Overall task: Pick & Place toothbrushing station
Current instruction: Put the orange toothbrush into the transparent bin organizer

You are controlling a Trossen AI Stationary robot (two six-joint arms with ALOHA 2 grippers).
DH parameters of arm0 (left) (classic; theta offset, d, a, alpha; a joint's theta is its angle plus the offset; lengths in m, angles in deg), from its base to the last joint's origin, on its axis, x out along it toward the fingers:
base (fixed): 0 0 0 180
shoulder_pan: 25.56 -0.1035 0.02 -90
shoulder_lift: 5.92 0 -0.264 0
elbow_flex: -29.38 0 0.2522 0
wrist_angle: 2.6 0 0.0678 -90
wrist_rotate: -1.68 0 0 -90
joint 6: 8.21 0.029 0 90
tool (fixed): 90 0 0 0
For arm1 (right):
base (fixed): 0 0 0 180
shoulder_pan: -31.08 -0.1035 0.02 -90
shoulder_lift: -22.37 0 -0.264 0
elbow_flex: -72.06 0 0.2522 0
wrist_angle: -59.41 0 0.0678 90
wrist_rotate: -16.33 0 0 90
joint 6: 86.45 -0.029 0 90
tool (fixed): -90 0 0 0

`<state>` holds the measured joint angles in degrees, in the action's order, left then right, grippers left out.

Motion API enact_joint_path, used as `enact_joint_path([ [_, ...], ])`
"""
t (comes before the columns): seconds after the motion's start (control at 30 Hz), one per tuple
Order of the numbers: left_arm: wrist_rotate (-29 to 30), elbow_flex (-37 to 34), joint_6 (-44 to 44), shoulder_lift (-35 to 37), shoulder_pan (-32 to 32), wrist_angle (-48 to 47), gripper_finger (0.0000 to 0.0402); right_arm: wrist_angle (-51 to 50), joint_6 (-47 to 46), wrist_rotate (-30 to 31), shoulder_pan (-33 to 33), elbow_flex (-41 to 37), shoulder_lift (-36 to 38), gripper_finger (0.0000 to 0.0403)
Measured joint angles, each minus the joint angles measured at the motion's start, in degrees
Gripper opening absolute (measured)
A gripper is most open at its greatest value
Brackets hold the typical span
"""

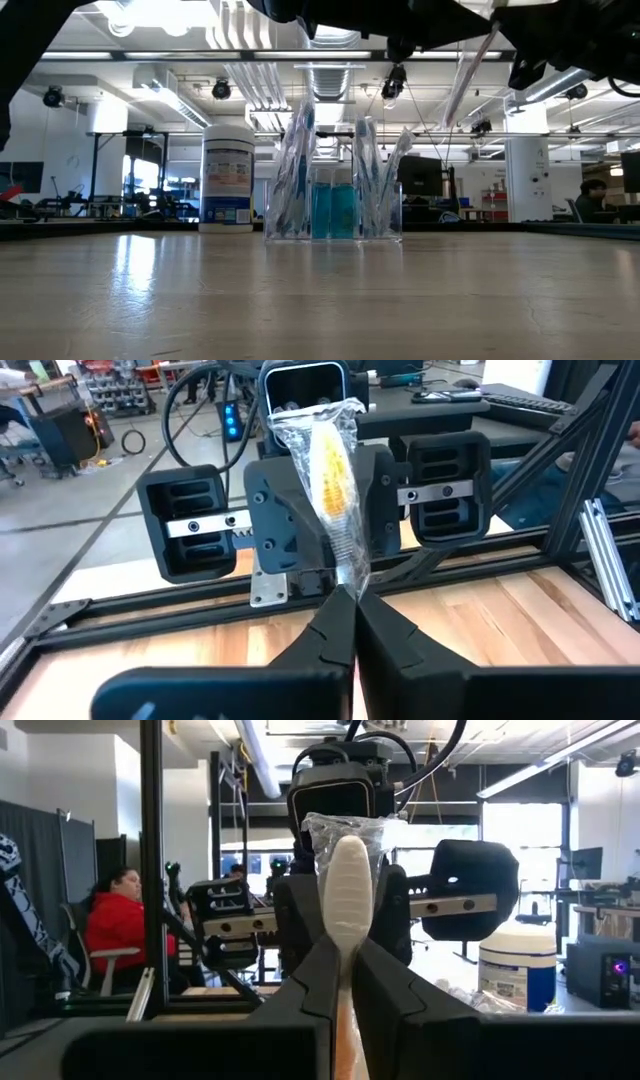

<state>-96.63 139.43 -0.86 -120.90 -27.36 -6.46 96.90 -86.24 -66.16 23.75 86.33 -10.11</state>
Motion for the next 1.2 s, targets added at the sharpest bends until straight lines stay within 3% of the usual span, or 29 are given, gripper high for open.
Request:
enact_joint_path([
  [0.4,-0.4,0.0,-0.8,7.1,0.4,-13.2,0.0069,-1.6,0.2,0.0,0.0,0.0,0.2,0.0014],
  [0.7,-2.6,-2.3,3.4,22.0,2.7,-34.2,0.0071,-3.2,0.2,-0.2,0.0,0.0,0.6,0.0013],
  [0.83,0.0,-13.0,3.0,32.2,5.6,-31.0,0.0065,-4.0,0.0,-1.5,0.0,0.0,0.9,0.0013],
  [0.93,5.3,-25.5,0.7,41.9,7.7,-22.7,0.0057,-4.6,-0.2,-2.1,0.0,0.0,1.6,0.0013],
  [1.07,6.6,-42.9,-2.6,55.3,7.8,-12.2,0.0035,-7.0,-0.2,-2.1,0.1,0.0,2.8,0.0013],
  [1.2,11.3,-56.5,-3.3,67.1,6.6,-7.0,0.0006,-18.8,-0.8,-1.8,1.2,3.9,6.0,0.0013],
])
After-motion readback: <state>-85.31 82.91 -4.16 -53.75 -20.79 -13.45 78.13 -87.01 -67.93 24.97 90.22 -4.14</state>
